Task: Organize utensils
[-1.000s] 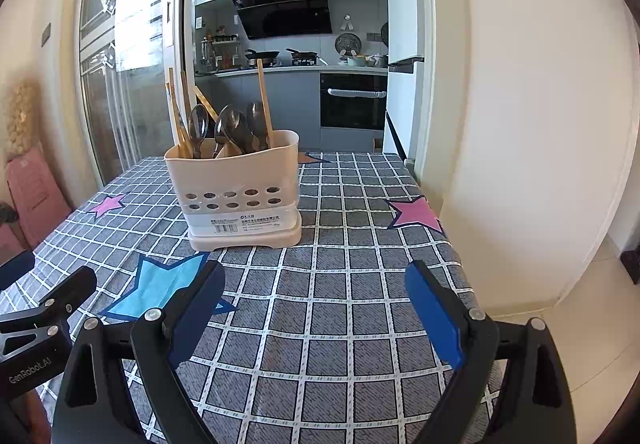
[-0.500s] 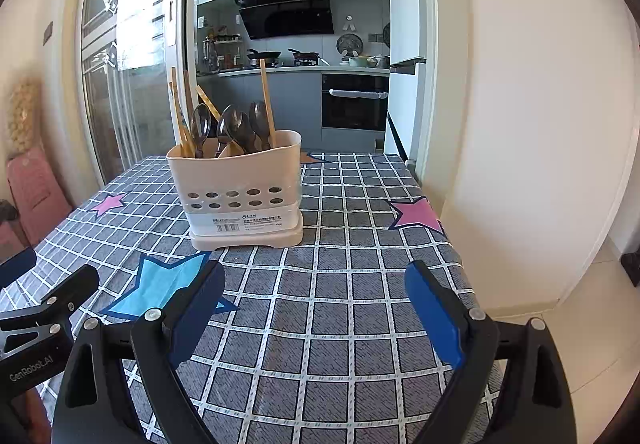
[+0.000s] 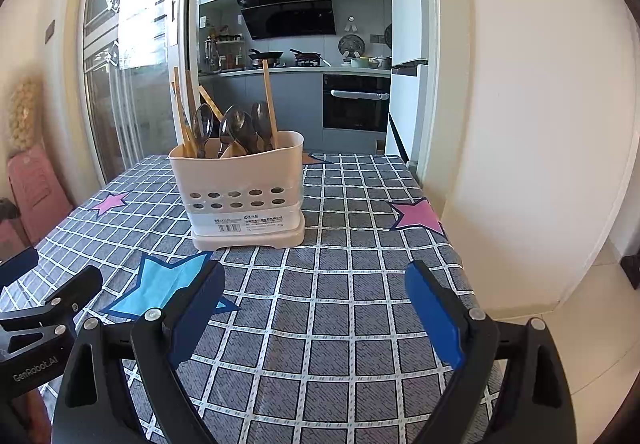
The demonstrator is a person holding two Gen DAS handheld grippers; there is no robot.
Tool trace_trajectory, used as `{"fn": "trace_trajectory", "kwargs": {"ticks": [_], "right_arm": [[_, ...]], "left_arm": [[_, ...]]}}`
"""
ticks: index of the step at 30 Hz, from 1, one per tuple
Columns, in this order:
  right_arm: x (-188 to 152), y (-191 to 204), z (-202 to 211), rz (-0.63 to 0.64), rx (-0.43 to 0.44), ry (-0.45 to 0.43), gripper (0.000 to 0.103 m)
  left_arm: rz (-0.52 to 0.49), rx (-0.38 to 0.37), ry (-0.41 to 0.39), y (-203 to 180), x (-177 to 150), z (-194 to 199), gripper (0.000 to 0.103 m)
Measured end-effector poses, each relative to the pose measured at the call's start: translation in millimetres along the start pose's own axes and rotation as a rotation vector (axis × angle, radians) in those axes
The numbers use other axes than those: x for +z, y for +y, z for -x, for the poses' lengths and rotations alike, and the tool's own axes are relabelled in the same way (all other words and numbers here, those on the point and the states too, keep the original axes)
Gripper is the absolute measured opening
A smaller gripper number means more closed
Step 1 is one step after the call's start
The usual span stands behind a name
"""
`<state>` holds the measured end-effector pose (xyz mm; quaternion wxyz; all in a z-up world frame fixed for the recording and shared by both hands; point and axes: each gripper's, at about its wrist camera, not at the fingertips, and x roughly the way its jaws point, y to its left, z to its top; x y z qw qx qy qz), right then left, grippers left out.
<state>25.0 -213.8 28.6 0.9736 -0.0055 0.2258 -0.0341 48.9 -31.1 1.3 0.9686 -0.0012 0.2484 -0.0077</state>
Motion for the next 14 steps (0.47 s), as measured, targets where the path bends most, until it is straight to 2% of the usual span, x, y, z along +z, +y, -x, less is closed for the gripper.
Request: {"fn": "trace_trajectory", "kwargs": {"ticks": [7, 14], "right_arm": [[0.0, -0.1, 0.6, 0.002, 0.003, 0.000, 0.093], [0.4, -0.3, 0.3, 0.002, 0.003, 0.002, 0.093]], "left_arm": [[0.013, -0.029, 0.004, 1.6, 0.2, 0.0, 0.103], [-0.001, -0.026, -0.005, -1.2, 1.1, 1.9, 0.103]]}}
